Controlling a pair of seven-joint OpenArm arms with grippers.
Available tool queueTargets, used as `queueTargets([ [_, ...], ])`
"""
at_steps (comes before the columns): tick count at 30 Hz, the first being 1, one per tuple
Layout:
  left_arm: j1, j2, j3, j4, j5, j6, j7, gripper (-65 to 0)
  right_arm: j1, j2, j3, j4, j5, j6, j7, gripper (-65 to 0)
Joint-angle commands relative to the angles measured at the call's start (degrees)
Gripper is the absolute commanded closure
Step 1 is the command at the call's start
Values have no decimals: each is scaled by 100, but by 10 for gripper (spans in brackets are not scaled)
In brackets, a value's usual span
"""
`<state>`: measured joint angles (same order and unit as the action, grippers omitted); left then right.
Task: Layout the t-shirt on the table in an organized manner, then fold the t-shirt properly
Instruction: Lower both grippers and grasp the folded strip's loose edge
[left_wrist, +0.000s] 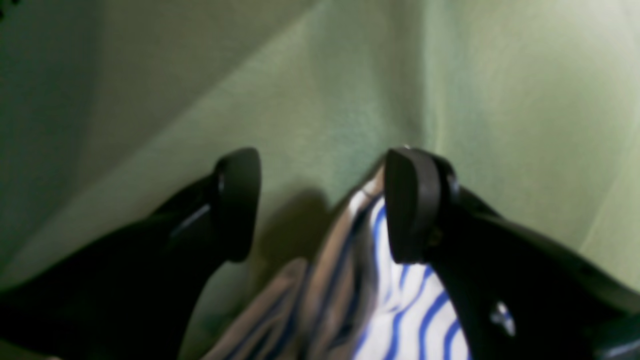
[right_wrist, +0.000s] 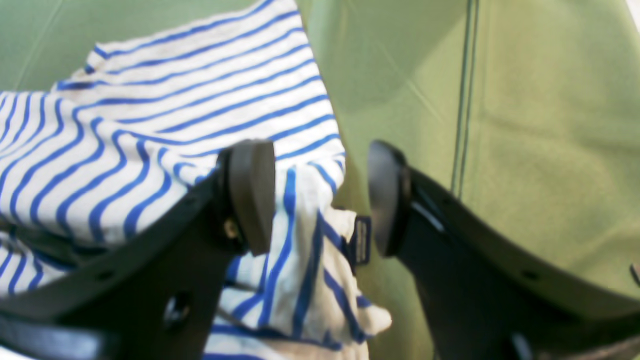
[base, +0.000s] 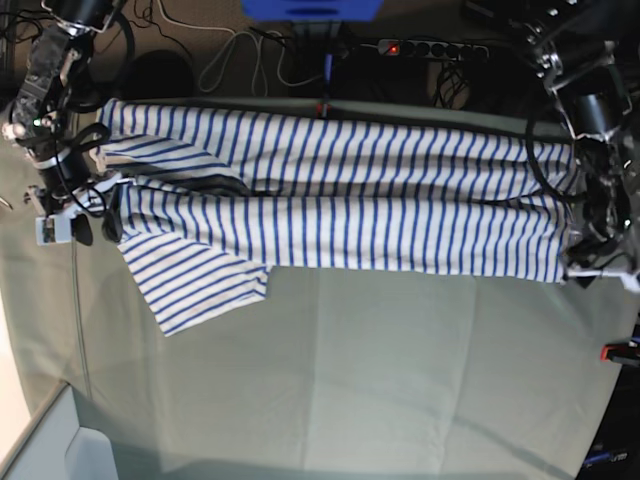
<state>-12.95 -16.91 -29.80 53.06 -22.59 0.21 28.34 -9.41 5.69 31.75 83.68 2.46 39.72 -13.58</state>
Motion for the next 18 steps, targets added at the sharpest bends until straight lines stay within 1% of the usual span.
queueTargets([
  [1, -151, -116, 189, 26, -58, -60, -201, -380, 40, 77, 21, 94, 119, 28, 141, -302],
  [3, -160, -134, 585, 9, -58, -60, -544, -380, 40, 77, 21, 94, 119, 28, 141, -302],
  [6, -160, -142, 954, 0, -49, -60, -939, -380, 40, 77, 21, 94, 119, 28, 132, -302],
  [12, -116, -125, 1042, -106, -40, -52, -1054, -380, 40, 77, 21, 94, 119, 28, 132, -302],
  [18, -397, -160, 1042, -1134, -49, -52, -1150, -380, 40, 77, 21, 94, 119, 28, 132, -302],
])
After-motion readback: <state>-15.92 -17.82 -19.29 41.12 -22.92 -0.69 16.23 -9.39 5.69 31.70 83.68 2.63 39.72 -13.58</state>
